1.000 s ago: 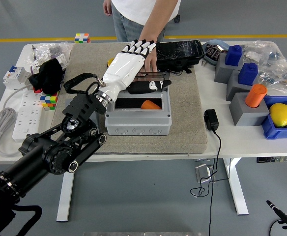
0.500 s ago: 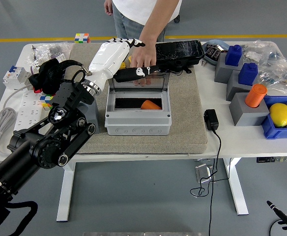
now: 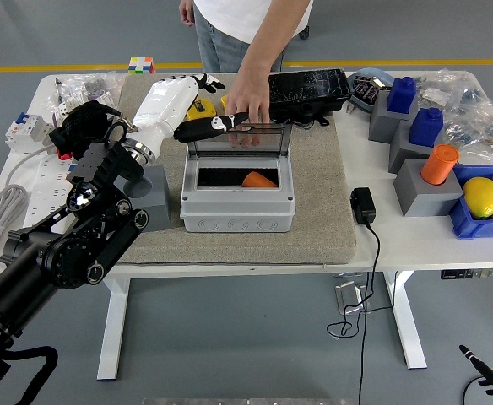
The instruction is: Fetch the battery,place it into the box,close the lid of the box
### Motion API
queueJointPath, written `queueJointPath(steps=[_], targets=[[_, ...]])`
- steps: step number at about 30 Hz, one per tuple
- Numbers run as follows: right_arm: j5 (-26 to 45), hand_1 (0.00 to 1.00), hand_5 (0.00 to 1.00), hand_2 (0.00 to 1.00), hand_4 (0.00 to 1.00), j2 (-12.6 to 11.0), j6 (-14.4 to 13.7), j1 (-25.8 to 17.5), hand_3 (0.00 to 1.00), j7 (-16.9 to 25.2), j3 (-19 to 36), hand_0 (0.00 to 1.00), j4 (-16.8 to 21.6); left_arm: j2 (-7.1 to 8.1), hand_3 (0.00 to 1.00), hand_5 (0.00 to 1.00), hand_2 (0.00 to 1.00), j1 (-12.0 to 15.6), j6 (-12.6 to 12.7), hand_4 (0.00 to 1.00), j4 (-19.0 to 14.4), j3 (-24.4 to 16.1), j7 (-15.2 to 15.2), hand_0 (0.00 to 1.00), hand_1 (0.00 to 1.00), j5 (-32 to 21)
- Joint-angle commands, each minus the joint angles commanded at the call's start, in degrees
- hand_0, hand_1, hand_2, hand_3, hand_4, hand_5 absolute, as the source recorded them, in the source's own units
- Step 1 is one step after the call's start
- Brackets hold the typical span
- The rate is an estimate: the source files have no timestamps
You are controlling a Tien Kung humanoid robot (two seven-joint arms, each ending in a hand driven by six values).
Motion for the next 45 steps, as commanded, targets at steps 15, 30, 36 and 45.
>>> queueJointPath(steps=[15,30,36,45], targets=[[0.5,0.802,0.998,0.774,0.998,0.0,-0.1,-0.2,0.859,0.0,-0.6,0.872,0.0,0.57,0.652,0.998,0.656,2.1,-1.9,0.998,-2.4,0.8,0.4,0.558,0.662,0.0],[0.6,0.802,0.998,0.774,0.998,-0.1,-0.1,-0.2,0.859,0.0,-0.6,0.872,0.0,0.99,0.651,0.998,0.656,3.2,-3.1,0.998,-3.9,3.7,1.2,0.551,0.659,0.1],[0.5,0.802,0.998,0.773,0.998,-0.2,-0.1,0.0,0.859,0.1,-0.3,0.872,0.0,1.74,0.652,0.998,0.655,3.6,-3.6,0.998,-5.5,5.1,1.7,0.55,0.66,0.2],[0.1,0.802,0.998,0.773,0.998,-0.4,-0.1,-0.1,0.859,0.0,0.3,0.871,0.0,3.37,0.652,0.998,0.655,4.2,-4.4,0.998,-8.6,6.3,2.5,0.553,0.66,0.5]])
